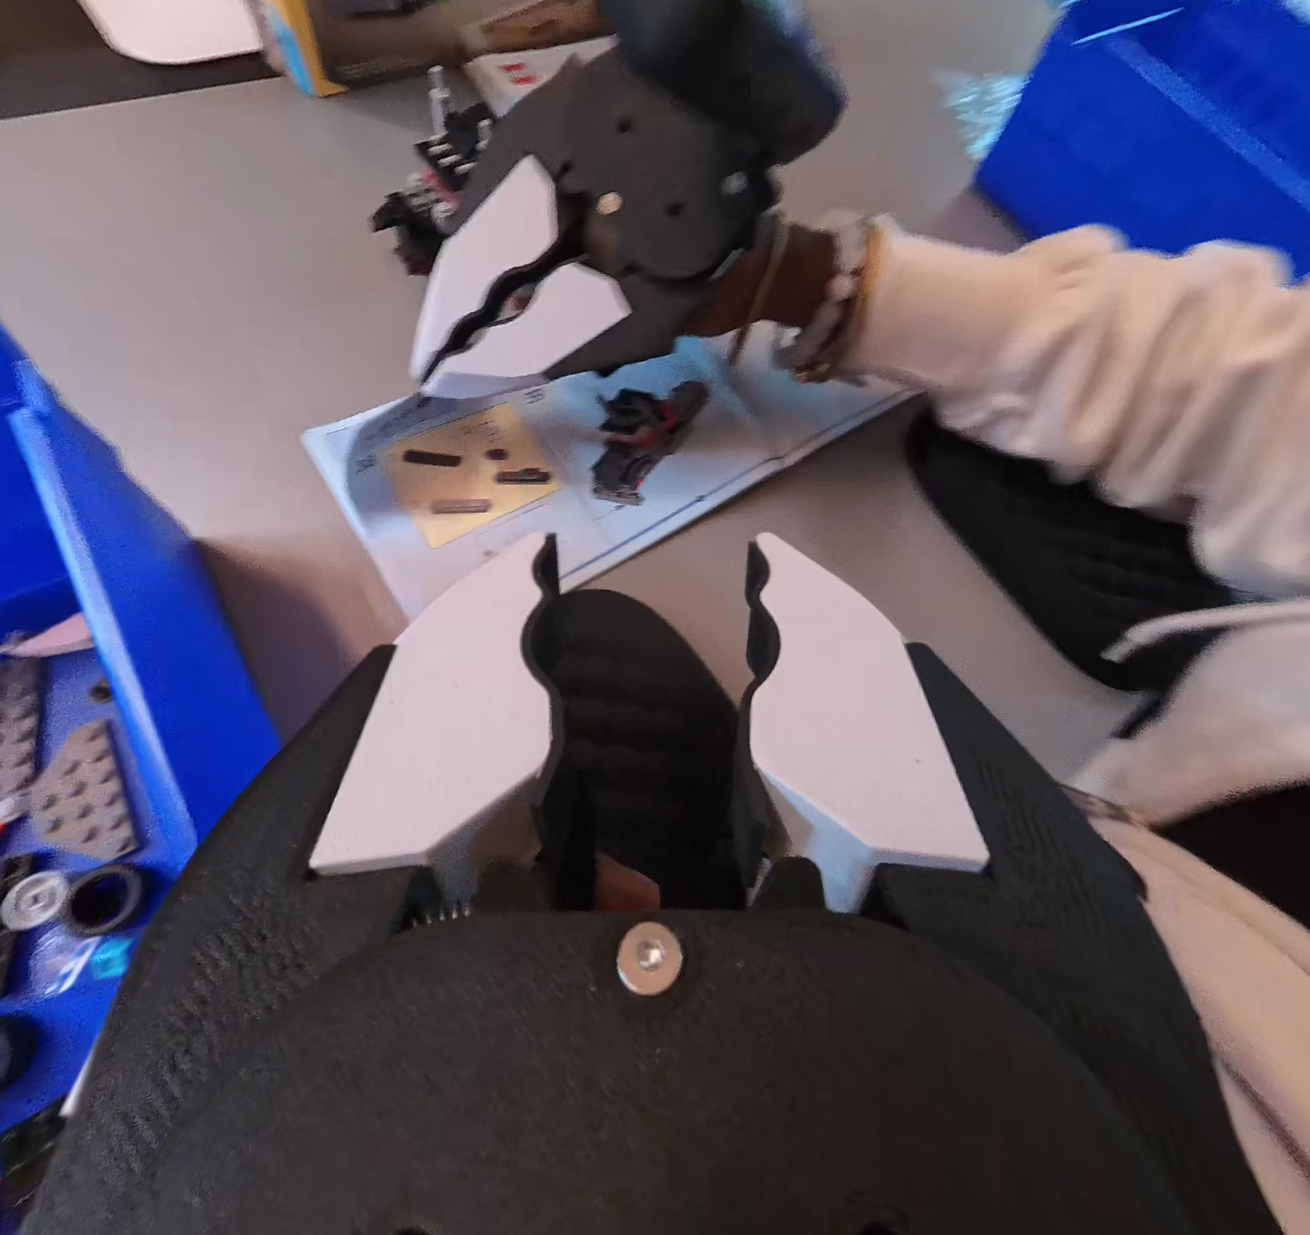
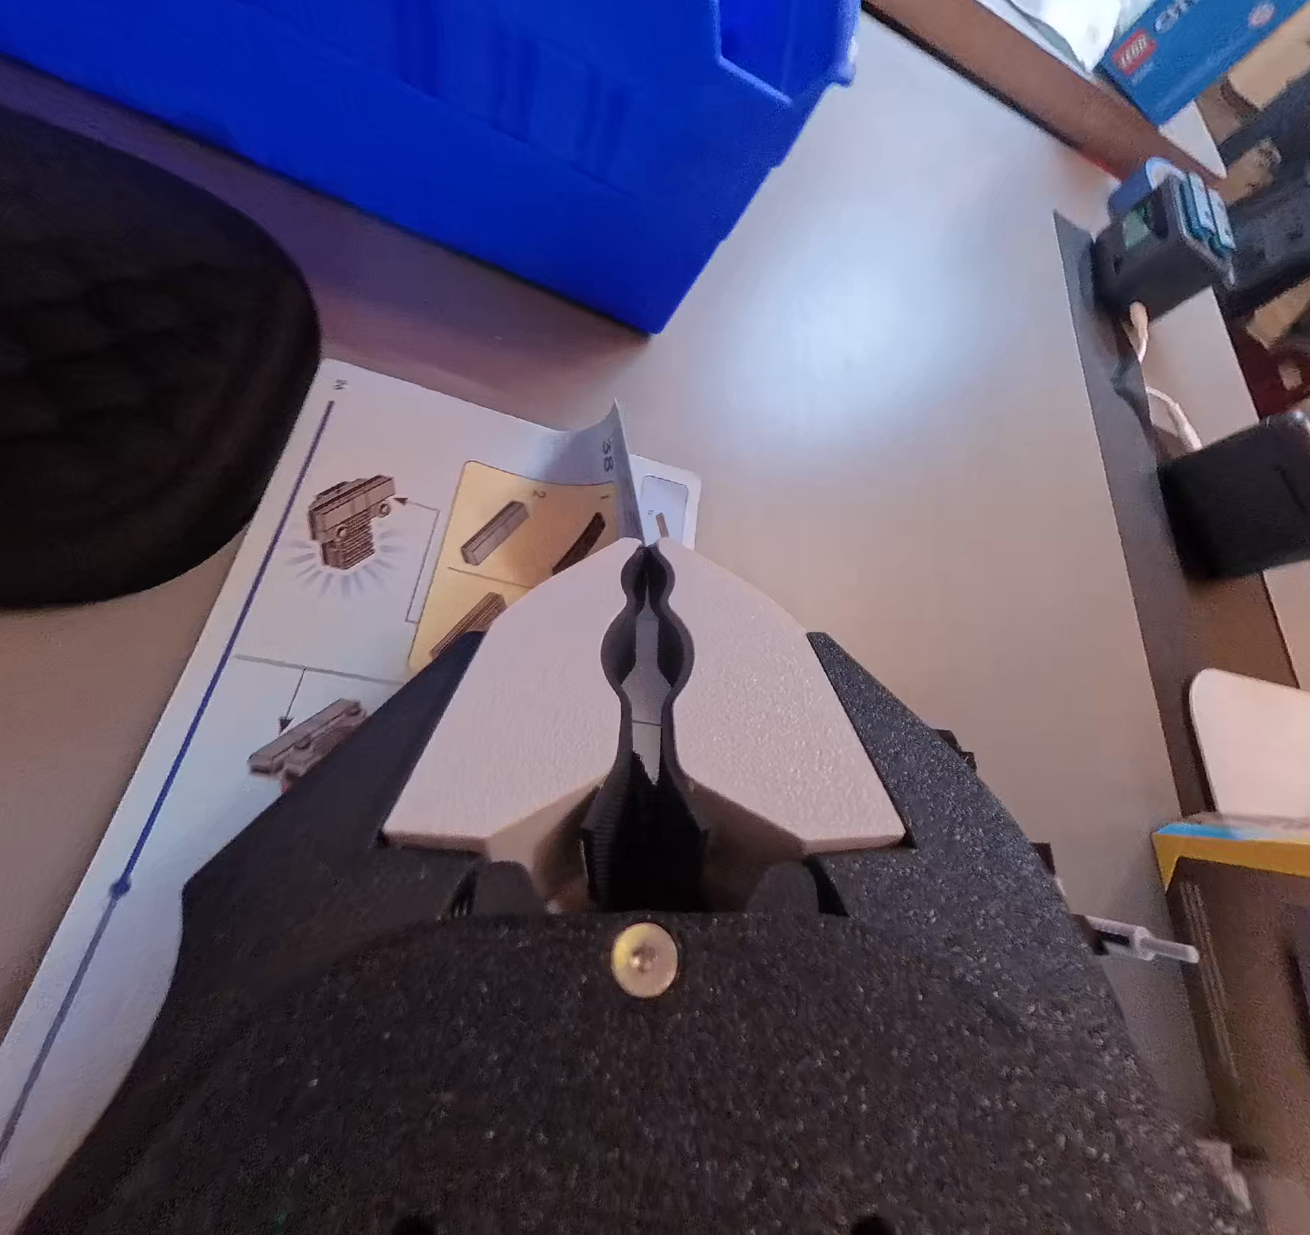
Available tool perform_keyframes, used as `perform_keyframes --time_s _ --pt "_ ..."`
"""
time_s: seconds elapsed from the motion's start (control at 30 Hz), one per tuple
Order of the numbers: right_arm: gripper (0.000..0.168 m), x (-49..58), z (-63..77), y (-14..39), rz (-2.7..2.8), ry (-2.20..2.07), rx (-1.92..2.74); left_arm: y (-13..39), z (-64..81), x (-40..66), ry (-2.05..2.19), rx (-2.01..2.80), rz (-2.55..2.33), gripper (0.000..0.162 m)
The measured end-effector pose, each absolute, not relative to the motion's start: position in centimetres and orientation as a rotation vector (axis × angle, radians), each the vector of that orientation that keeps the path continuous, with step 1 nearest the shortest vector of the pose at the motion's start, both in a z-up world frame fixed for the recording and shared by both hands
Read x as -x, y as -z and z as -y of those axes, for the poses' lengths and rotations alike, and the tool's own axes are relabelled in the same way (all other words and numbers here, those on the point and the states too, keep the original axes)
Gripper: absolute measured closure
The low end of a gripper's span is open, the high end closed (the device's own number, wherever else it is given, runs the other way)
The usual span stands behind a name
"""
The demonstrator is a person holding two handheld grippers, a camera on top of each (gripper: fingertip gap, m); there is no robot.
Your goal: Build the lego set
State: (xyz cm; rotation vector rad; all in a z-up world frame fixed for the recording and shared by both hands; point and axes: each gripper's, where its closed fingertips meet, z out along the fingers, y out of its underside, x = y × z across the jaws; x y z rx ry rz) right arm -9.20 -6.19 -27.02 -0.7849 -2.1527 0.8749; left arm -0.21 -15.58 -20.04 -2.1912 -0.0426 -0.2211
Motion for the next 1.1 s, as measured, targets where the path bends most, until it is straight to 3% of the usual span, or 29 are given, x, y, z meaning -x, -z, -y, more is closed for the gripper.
perform_keyframes --time_s 0.13,0.2,0.37,0.57,0.77,0.87,1.1 --pt "0.168 7.7 6.4 26.0 2.161 -0.919 0.618 22.3 13.7 1.7 0.019 2.253 0.095 0.091" --pt "0.168 6.8 6.6 25.3 2.149 -0.950 0.527 22.7 12.2 2.1 -0.022 2.207 0.109 0.090" --pt "0.168 4.9 6.0 24.0 2.101 -1.042 0.418 21.6 9.7 4.6 -0.190 1.963 0.114 0.106" --pt "0.168 4.5 5.6 23.2 2.070 -1.104 0.414 24.8 8.8 6.5 -0.416 2.076 -0.070 0.123" --pt "0.167 6.4 5.4 24.4 2.102 -1.092 0.648 26.7 9.6 7.1 -0.342 2.172 0.023 0.120" --pt "0.135 8.7 5.7 26.2 2.173 -1.101 1.019 28.4 10.4 7.0 -0.336 2.275 0.044 0.117" --pt "0.116 12.1 6.7 30.4 2.253 -1.023 1.288 30.4 10.8 6.4 -0.143 2.400 0.086 0.132"
